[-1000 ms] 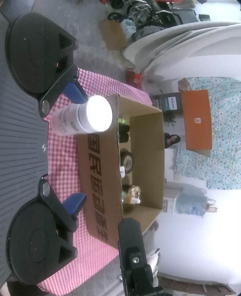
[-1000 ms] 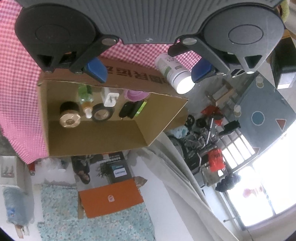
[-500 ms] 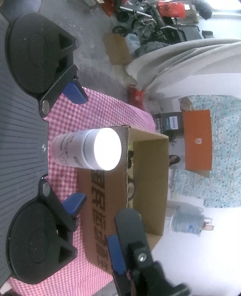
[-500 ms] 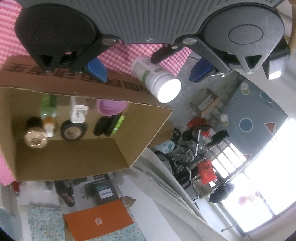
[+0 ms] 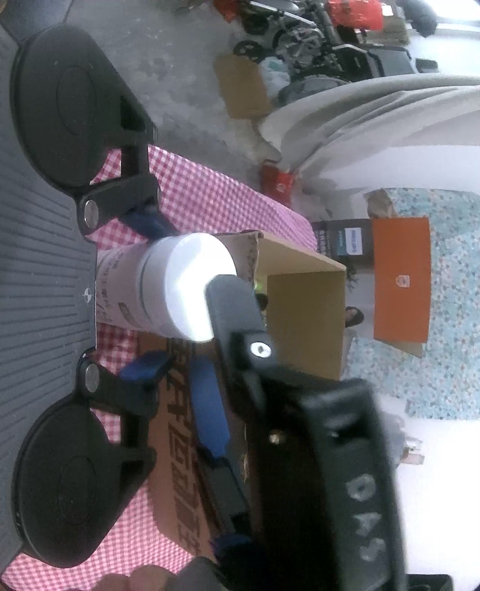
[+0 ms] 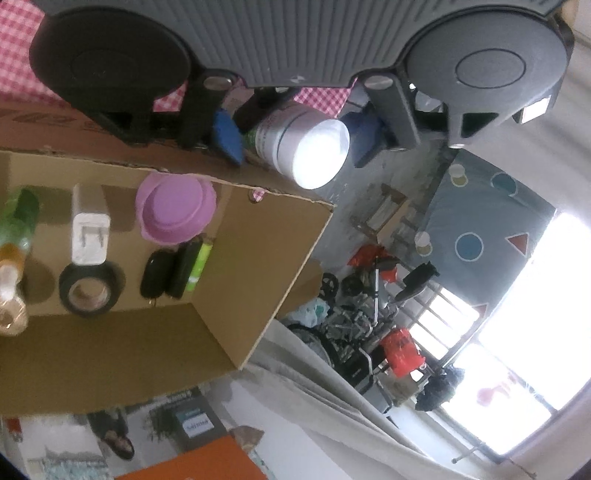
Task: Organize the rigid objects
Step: 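Close the right gripper around the white pill bottle, then lift the white pill bottle with the right gripper and lower it into the box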
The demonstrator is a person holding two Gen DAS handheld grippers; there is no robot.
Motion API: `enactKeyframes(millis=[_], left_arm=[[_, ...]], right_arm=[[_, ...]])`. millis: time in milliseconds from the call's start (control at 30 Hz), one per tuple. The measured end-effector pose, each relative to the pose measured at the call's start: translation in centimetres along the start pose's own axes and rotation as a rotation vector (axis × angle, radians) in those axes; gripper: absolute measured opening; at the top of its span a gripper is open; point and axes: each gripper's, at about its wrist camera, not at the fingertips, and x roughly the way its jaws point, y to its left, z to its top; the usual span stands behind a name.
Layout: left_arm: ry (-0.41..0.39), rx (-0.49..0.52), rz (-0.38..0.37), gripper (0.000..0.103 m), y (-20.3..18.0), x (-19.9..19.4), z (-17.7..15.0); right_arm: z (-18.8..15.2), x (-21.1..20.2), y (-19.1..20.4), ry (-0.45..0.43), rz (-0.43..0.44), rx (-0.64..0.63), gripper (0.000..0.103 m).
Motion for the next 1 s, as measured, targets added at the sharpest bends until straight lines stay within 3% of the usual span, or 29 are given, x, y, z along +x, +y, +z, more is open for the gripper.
enactKeyframes(millis=[33, 200, 433, 733, 1000], left_arm=[[-0.001, -0.005, 0.0, 0.055, 0.0, -0.1, 0.0], [0.012, -0.011, -0.025, 0.053, -0.5, -0.7, 0.0], [0.027, 0.052, -0.125, 0.053, -3.9, -1.6, -0.2], [0.034, 0.151, -0.262, 0.053, -8.9, -2.0, 0.2], [0.057, 0.188, -0.292, 0.053, -11.0, -1.1, -0.1]], right_arm=[[-0.1, 0.2, -0.1, 0.004, 0.002, 0.002, 0.059], [-0.6, -0.7, -0.5, -0.003, 0.008, 0.012, 0.048], [-2.2, -4.6, -2.6, -0.05, -0.013, 0.083, 0.048], [-4.5, -10.8, -5.0, -0.155, -0.103, 0.13, 0.048], [-5.3, -12.2, -6.7, -0.172, -0.142, 0.152, 0.048]])
